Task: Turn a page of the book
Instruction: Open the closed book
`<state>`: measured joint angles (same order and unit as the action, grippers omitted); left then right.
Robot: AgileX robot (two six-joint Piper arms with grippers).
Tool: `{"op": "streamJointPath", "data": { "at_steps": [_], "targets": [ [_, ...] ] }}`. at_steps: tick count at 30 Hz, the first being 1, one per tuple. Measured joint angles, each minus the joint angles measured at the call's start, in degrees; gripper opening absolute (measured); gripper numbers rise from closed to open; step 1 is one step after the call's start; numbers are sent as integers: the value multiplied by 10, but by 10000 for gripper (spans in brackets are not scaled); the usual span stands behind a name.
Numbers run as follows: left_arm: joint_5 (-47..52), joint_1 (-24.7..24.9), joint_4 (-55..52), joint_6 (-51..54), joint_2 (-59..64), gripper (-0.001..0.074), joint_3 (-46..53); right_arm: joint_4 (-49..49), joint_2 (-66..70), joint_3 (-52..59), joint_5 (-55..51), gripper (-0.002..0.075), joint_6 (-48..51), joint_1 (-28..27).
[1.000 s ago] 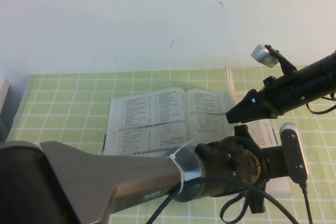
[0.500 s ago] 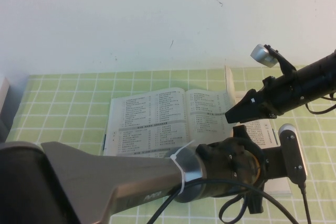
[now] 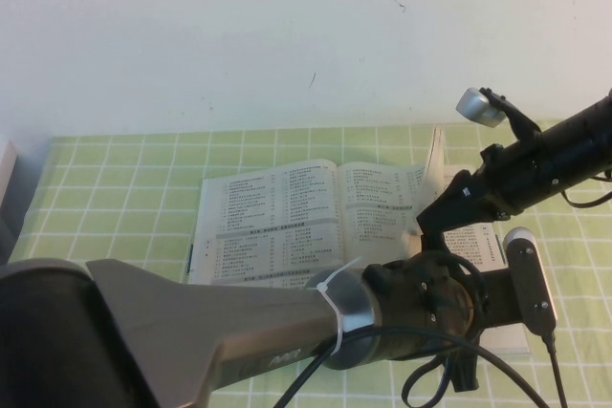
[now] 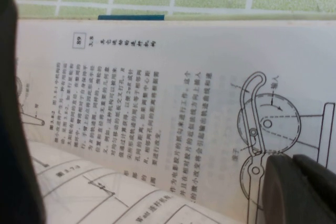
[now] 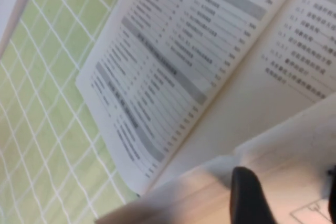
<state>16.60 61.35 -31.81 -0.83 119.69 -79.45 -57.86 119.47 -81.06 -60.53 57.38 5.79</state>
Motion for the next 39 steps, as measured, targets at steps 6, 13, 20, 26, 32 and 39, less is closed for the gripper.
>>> {"op": "streamJointPath", "data": {
  "at_steps": [6, 13, 20, 26, 32, 39],
  "targets": [
    [3, 0, 5, 0, 1, -4, -2, 73, 0, -50, -34, 324, -35, -12],
    [3, 0, 5, 0, 1, -4, -2, 123, 1, -140, -76, 258, -90, -57],
    [4, 0, 5, 0, 1, -4, -2, 141, 3, -154, -83, 126, -103, -82],
    [4, 0, 5, 0, 1, -4, -2, 147, 3, -154, -65, 24, -104, -82],
    [4, 0, 5, 0, 1, -4, -2, 117, 22, -154, -20, 0, -76, -82],
    [4, 0, 5, 0, 1, -4, -2, 30, 86, -154, -13, -2, -20, -82]
  ]
}}
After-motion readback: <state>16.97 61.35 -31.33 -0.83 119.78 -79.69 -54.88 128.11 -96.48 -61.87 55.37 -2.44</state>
